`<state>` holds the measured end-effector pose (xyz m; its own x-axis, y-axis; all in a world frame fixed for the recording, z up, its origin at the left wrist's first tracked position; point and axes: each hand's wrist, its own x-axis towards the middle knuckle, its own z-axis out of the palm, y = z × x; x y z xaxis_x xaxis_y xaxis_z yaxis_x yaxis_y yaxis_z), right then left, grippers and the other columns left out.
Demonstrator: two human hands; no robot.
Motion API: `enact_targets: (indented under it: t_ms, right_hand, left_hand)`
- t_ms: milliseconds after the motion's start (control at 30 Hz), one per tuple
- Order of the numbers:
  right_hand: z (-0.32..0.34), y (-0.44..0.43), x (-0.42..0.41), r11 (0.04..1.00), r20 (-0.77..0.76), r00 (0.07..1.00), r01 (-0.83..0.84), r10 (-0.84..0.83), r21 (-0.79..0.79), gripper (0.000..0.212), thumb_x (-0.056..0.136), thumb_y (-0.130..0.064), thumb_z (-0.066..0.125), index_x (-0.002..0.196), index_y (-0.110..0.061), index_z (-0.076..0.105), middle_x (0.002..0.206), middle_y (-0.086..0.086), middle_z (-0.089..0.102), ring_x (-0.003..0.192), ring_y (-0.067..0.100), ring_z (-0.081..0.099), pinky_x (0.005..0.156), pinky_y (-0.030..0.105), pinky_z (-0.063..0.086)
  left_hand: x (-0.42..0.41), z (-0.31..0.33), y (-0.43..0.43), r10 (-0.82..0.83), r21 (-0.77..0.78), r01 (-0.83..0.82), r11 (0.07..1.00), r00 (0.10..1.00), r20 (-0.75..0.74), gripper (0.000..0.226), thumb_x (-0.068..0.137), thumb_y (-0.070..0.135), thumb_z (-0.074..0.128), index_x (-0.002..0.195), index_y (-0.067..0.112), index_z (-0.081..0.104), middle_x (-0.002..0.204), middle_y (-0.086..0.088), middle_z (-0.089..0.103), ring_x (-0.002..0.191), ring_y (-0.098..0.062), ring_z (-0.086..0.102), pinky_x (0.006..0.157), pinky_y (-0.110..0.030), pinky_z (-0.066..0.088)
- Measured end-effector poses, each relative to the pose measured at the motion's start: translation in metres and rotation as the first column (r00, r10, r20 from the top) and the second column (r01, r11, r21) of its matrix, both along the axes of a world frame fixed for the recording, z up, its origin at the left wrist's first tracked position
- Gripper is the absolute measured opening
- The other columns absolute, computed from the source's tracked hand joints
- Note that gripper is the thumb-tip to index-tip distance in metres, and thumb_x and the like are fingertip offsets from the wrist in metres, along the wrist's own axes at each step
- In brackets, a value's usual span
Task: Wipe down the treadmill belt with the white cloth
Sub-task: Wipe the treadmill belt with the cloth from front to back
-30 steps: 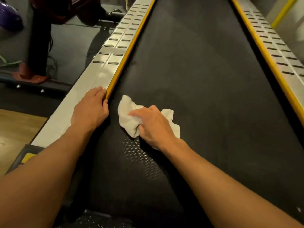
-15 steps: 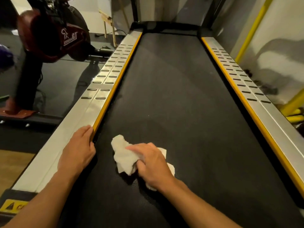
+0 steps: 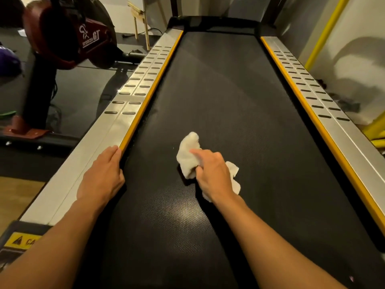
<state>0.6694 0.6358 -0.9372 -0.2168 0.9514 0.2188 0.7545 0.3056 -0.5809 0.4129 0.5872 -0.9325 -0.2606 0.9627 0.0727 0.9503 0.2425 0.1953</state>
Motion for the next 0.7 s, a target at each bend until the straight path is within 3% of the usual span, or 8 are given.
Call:
enact_targets:
  t_ms: [100, 200, 300, 367, 400, 500, 567, 700]
  right_hand:
    - [-0.005, -0.018, -0.006, 0.995, 0.071, 0.993, -0.099, 0.098, 0.01, 0.05, 0.072, -0.012, 0.04, 0.114, -0.025, 0.064, 0.108, 0.0, 0.067, 0.094, 0.029, 0.052, 0.082, 0.042, 0.045]
    - [-0.003, -0.035, -0.007, 0.958, 0.005, 0.958, -0.288, 0.288, 0.007, 0.05, 0.073, -0.009, 0.045, 0.117, -0.023, 0.064, 0.111, -0.001, 0.066, 0.094, 0.026, 0.05, 0.084, 0.039, 0.045]
    - [0.002, -0.008, 0.003, 0.992, -0.071, 0.989, -0.124, 0.127, 0.035, 0.052, 0.071, -0.004, 0.045, 0.116, -0.021, 0.064, 0.107, 0.002, 0.067, 0.091, 0.029, 0.052, 0.083, 0.041, 0.047]
    - [-0.003, 0.004, 0.011, 0.999, -0.009, 1.0, 0.015, -0.015, 0.041, 0.048, 0.073, -0.002, 0.048, 0.114, -0.022, 0.065, 0.105, 0.004, 0.067, 0.09, 0.032, 0.052, 0.08, 0.047, 0.047]
    - [-0.006, -0.001, 0.011, 0.999, 0.031, 1.0, -0.007, 0.006, 0.049, 0.046, 0.073, -0.003, 0.048, 0.112, -0.021, 0.065, 0.104, 0.004, 0.067, 0.089, 0.033, 0.053, 0.078, 0.048, 0.047]
    - [-0.007, -0.033, 0.001, 0.95, 0.084, 0.949, -0.309, 0.305, 0.04, 0.047, 0.073, -0.008, 0.046, 0.113, -0.021, 0.066, 0.107, 0.001, 0.068, 0.09, 0.029, 0.054, 0.081, 0.042, 0.047]
    - [0.0, -0.033, 0.004, 0.915, 0.07, 0.914, -0.403, 0.401, 0.029, 0.048, 0.073, -0.011, 0.043, 0.115, -0.022, 0.065, 0.109, 0.001, 0.068, 0.091, 0.028, 0.056, 0.083, 0.038, 0.045]
    - [-0.005, 0.01, 0.037, 0.994, 0.108, 0.992, -0.075, 0.066, 0.077, 0.051, 0.072, -0.007, 0.043, 0.116, -0.022, 0.063, 0.107, 0.003, 0.066, 0.089, 0.033, 0.053, 0.08, 0.048, 0.045]
  left_hand:
    - [-0.002, -0.001, 0.0, -0.008, -0.005, 0.008, 1.0, 1.0, -0.011, 0.059, 0.093, 0.018, 0.056, 0.147, 0.01, 0.035, 0.151, -0.008, 0.036, 0.132, -0.028, 0.044, 0.107, -0.041, 0.039]
    - [-0.001, 0.0, 0.0, -0.012, -0.009, 0.012, 1.0, 1.0, -0.015, 0.059, 0.092, 0.018, 0.057, 0.147, 0.01, 0.036, 0.15, -0.008, 0.037, 0.131, -0.029, 0.045, 0.106, -0.041, 0.04]
    - [-0.001, 0.0, 0.0, -0.011, -0.006, 0.011, 1.0, 1.0, -0.017, 0.058, 0.092, 0.016, 0.057, 0.146, 0.008, 0.037, 0.149, -0.009, 0.038, 0.13, -0.03, 0.046, 0.106, -0.042, 0.041]
    - [-0.001, 0.0, 0.0, -0.008, -0.021, 0.008, 1.0, 1.0, -0.023, 0.058, 0.092, 0.016, 0.056, 0.146, 0.008, 0.037, 0.149, -0.009, 0.038, 0.13, -0.03, 0.045, 0.106, -0.042, 0.041]
    - [0.0, 0.0, 0.0, -0.011, -0.029, 0.01, 1.0, 0.999, -0.031, 0.058, 0.092, 0.017, 0.056, 0.146, 0.009, 0.036, 0.15, -0.009, 0.037, 0.131, -0.03, 0.045, 0.106, -0.042, 0.041]
    - [0.0, 0.003, 0.001, 0.0, -0.032, -0.001, 0.999, 0.999, -0.032, 0.057, 0.092, 0.017, 0.056, 0.146, 0.009, 0.038, 0.149, -0.009, 0.038, 0.131, -0.029, 0.045, 0.106, -0.042, 0.041]
    - [0.003, 0.004, 0.001, 0.026, -0.028, -0.027, 0.999, 1.0, -0.011, 0.056, 0.092, 0.017, 0.057, 0.144, 0.009, 0.04, 0.148, -0.009, 0.041, 0.13, -0.03, 0.046, 0.106, -0.044, 0.041]
    - [0.019, 0.002, 0.004, 0.122, 0.003, -0.122, 0.993, 0.992, 0.031, 0.05, 0.092, 0.014, 0.055, 0.14, 0.006, 0.043, 0.142, -0.011, 0.045, 0.127, -0.032, 0.047, 0.104, -0.045, 0.041]
